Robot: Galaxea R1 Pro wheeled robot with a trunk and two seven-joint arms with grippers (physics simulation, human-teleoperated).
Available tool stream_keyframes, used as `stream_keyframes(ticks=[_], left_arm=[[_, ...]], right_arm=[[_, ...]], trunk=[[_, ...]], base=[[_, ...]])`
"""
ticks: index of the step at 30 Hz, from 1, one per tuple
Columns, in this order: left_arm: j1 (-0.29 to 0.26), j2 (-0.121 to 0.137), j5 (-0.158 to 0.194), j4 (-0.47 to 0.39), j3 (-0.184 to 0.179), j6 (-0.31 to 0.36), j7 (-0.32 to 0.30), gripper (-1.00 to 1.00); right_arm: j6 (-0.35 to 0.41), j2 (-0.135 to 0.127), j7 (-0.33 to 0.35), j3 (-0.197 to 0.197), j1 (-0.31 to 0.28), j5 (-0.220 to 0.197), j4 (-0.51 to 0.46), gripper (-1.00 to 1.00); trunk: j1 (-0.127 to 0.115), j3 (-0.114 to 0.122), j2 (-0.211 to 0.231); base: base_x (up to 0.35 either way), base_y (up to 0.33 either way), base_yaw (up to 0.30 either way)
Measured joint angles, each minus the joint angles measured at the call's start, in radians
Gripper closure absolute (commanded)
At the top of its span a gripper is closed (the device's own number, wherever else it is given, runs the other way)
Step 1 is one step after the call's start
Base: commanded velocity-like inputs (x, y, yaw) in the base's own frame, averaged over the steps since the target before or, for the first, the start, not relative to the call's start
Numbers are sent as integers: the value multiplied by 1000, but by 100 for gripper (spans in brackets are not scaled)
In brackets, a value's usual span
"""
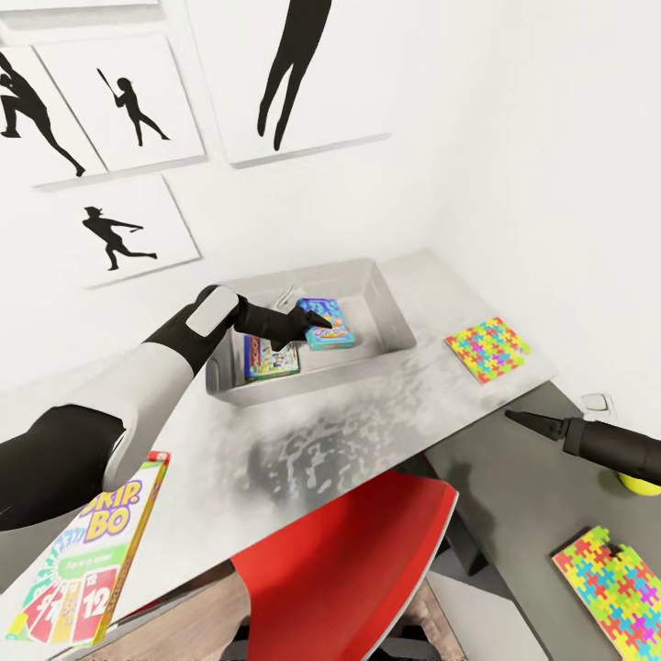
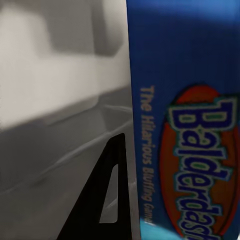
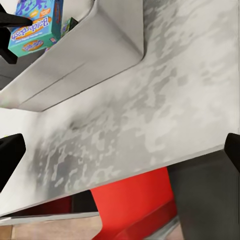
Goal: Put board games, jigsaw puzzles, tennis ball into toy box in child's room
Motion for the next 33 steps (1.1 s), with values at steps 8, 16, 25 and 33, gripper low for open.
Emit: stream_keyframes(ticks=[8,16,25,33], left_arm=[[-3,0,-1,1,-1,0,0,100],[-4,1,-2,1,-1,0,0,100],[-5,0,0,1,-1,1,-1,100],[-10,-1,3,-9,0,1,-4,100]], right_arm=[[0,-33,6,-22,0,-21,0,-100],[0,-46,8,-30,0,-50,0,-100],[0,-48,9,-31,0,-57,0,-100],[0,-47,9,-31,0,-58,0,-100]], trunk=[[0,-13,0],[0,-26,0],[0,-41,0],[0,-54,0]], base=[[0,0,0],[0,0,0],[0,0,0],[0,0,0]])
